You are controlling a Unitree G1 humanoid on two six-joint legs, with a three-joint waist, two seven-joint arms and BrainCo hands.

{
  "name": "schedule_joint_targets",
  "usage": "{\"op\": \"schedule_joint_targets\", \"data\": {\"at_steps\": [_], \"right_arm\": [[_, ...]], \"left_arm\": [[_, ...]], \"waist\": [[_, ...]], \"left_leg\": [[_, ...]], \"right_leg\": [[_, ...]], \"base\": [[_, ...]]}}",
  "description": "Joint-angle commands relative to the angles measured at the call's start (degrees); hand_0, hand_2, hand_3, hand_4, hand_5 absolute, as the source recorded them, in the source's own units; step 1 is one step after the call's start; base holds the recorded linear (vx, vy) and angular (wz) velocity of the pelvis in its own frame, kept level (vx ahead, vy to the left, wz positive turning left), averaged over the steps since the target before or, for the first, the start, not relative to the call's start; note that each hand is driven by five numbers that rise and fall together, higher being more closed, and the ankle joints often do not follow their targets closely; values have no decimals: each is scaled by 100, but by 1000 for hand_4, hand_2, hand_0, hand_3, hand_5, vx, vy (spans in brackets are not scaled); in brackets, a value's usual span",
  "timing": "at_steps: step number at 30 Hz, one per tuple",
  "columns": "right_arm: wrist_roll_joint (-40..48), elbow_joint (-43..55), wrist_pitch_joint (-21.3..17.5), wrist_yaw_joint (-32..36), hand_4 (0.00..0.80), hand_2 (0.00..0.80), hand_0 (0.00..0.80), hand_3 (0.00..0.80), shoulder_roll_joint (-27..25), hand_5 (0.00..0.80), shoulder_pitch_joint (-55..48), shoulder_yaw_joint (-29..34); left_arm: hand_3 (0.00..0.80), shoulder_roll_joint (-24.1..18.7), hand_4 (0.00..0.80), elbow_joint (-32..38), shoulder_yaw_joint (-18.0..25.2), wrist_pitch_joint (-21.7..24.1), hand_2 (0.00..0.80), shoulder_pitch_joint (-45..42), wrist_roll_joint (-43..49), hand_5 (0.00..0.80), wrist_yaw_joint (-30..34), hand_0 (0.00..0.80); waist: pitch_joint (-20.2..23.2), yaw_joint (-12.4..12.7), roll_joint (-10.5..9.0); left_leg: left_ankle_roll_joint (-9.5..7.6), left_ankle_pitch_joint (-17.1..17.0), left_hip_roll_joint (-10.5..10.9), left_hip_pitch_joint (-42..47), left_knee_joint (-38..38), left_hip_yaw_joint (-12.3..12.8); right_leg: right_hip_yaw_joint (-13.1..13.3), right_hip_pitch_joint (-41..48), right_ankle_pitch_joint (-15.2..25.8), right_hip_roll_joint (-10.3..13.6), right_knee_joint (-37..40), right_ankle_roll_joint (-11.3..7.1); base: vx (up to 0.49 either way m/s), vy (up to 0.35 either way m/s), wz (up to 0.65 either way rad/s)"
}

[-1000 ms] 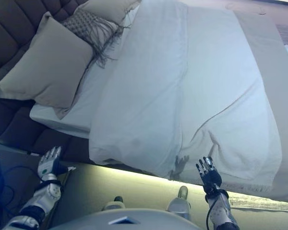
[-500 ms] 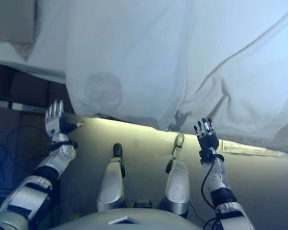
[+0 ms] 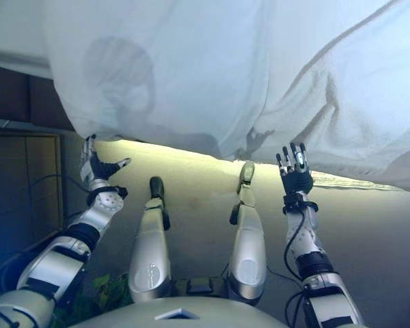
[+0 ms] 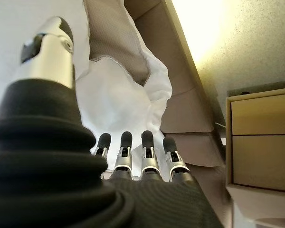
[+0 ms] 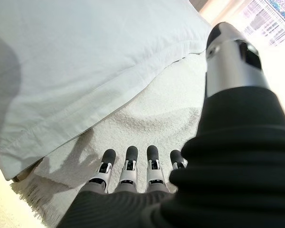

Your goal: Make the bed neatly

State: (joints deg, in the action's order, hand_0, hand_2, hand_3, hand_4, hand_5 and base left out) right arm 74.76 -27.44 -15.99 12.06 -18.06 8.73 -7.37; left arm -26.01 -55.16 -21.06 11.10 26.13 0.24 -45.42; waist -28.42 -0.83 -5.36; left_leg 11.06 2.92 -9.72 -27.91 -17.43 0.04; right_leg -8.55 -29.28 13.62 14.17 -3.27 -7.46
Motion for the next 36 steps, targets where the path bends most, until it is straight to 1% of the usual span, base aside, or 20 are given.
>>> {"op": "schedule_joint_targets", "data": {"at_steps": [1, 2, 4, 5, 6, 7, 9, 11, 12, 13, 14, 18, 21, 24, 27, 30, 32, 36], "right_arm": [[-93, 661, -294, 162, 0, 0, 0, 0, -77, 0, -277, 206], [-94, 655, -322, 174, 0, 0, 0, 0, -52, 0, -296, 186], [-119, 582, -352, 218, 0, 0, 0, 0, 26, 0, -270, 221], [-152, 495, -360, 266, 0, 0, 0, 0, 83, 0, -217, 281], [-184, 468, -351, 280, 0, 0, 0, 0, 107, 0, -199, 317], [-255, 362, -289, 341, 0, 0, 0, 0, 139, 0, -130, 446], [-305, 287, -175, 300, 0, 0, 0, 0, 119, 0, 14, 574], [-286, 135, -68, 394, 0, 0, 0, 0, 74, 0, 137, 696], [-268, 91, -64, 427, 0, 0, 0, 0, 67, 0, 156, 707], [-209, -43, -23, 554, 0, 0, 0, 0, 40, 0, 178, 758], [-172, -128, 9, 641, 0, 0, 0, 0, 32, 0, 201, 798], [-50, -317, 87, 855, 0, 0, 0, 0, -2, 0, 252, 831], [-7, -414, 87, 987, 0, 0, 0, 0, -29, 0, 298, 811], [64, -415, 96, 1048, 0, 0, 0, 0, -39, 0, 339, 768], [97, -387, 70, 1102, 0, 0, 0, 0, -7, 0, 342, 727], [111, -311, 28, 1117, 0, 0, 0, 0, 13, 0, 368, 700], [79, -251, 39, 1103, 0, 0, 0, 0, 10, 0, 390, 725], [45, -195, 32, 1048, 0, 0, 0, 0, -67, 0, 550, 766]], "left_arm": [[0, 175, 0, 249, 570, 892, 0, -84, -1239, 0, 413, 0], [0, 239, 0, 308, 639, 1126, 0, -142, -1680, 0, 776, 0], [0, 451, 0, 485, 887, 1487, 0, -288, -2625, 0, 1934, 0], [0, 659, 0, 603, 1010, 1616, 0, -385, -3550, 0, 3162, 0], [0, 738, 0, 654, 1050, 1575, 0, -420, -4051, 0, 3706, 0], [0, 895, 0, 721, 1116, 1448, 0, -492, -4736, 0, 4413, 0], [0, 991, 0, 719, 1227, 1209, 0, -532, -5779, 0, 5202, 0], [0, 1068, 0, 683, 1507, 628, 0, -527, -7117, 0, 6149, 0], [0, 1070, 0, 662, 1560, 509, 0, -519, -7319, 0, 6347, 0], [0, 1072, 0, 601, 1705, 171, 0, -508, -7777, 0, 6685, 0], [0, 1059, 0, 527, 1789, -18, 0, -471, -8000, 0, 6896, 0], [0, 942, 0, 377, 2038, -650, 0, -233, -8728, 0, 7355, 0], [0, 901, 0, 351, 2168, -979, 0, -99, -9182, 0, 7440, 0], [0, 812, 0, 376, 2332, -1391, 0, 111, -9920, 0, 7540, 0], [0, 707, 0, 452, 2462, -1695, 0, 229, -10295, 0, 7605, 0], [0, 685, 0, 521, 2491, -1836, 0, 285, -10628, 0, 7561, 0], [0, 683, 0, 525, 2492, -1825, 0, 318, -10715, 0, 7444, 0], [0, 632, 0, 367, 2541, -1830, 0, 555, -10878, 0, 7227, 0]], "waist": [[-101, -21, 128], [-104, -8, 130], [-127, 37, 132], [-137, 72, 143], [-137, 84, 152], [-137, 102, 174], [-137, 116, 186], [-137, 118, 153], [-137, 117, 144], [-137, 130, 120], [-137, 129, 83], [-137, 122, -47], [-137, 106, -96], [-137, 103, -193], [-137, 104, -275], [-137, 98, -331], [-137, 89, -351], [-137, 85, -337]], "left_leg": [[-608, -812, 331, -317, 438, 35], [-610, -810, 329, -322, 433, 31], [-605, -804, 319, -350, 405, 15], [-604, -815, 316, -394, 401, -3], [-606, -824, 315, -418, 404, -11], [-603, -833, 310, -477, 400, -16], [-604, -836, 304, -549, 377, -28], [-596, -825, 279, -635, 349, -12], [-593, -819, 272, -651, 340, -8], [-554, -648, 227, -592, 297, -27], [-551, -633, 216, -646, 252, -31], [-540, -593, 167, -802, 138, -11], [-537, -575, 151, -873, 88, 4], [-548, -528, 122, -1030, -37, 4], [-555, -467, 84, -1133, -134, 19], [-573, -424, 76, -1223, -203, 29], [-587, -400, 94, -1254, -232, 40], [-595, -391, 163, -1340, -289, 17]], "right_leg": [[-79, 225, -608, 226, -724, -390], [-89, 222, -612, 226, -732, -391], [-129, 222, -620, 231, -747, -390], [-172, 204, -619, 240, -766, -380], [-188, 191, -619, 239, -775, -375], [-215, 158, -623, 236, -792, -371], [-239, 108, -640, 231, -825, -360], [-273, 68, -665, 213, -821, -350], [-278, 61, -671, 208, -820, -348], [-268, 128, -808, 165, -857, -379], [-281, 103, -809, 150, -865, -368], [-312, 21, -820, 103, -889, -340], [-312, -27, -839, 75, -901, -318], [-319, -146, -845, 58, -941, -288], [-341, -221, -850, 29, -965, -277], [-363, -295, -836, 13, -984, -269], [-369, -319, -832, 11, -989, -261], [-335, -428, -817, 46, -1047, -268]], "base": [[22, -43, 1], [21, -51, 4], [6, -54, 4], [4, -54, 5], [7, -42, 7], [5, -18, 8], [6, -13, 10], [-1, -15, 9], [84, -41, 5], [86, -54, 3], [85, -60, 0], [-4, -21, -3], [0, 0, 0], [-11, -6, -3], [0, 0, 0], [-19, 24, -1], [-12, 51, 7], [-9, 64, -4]]}}
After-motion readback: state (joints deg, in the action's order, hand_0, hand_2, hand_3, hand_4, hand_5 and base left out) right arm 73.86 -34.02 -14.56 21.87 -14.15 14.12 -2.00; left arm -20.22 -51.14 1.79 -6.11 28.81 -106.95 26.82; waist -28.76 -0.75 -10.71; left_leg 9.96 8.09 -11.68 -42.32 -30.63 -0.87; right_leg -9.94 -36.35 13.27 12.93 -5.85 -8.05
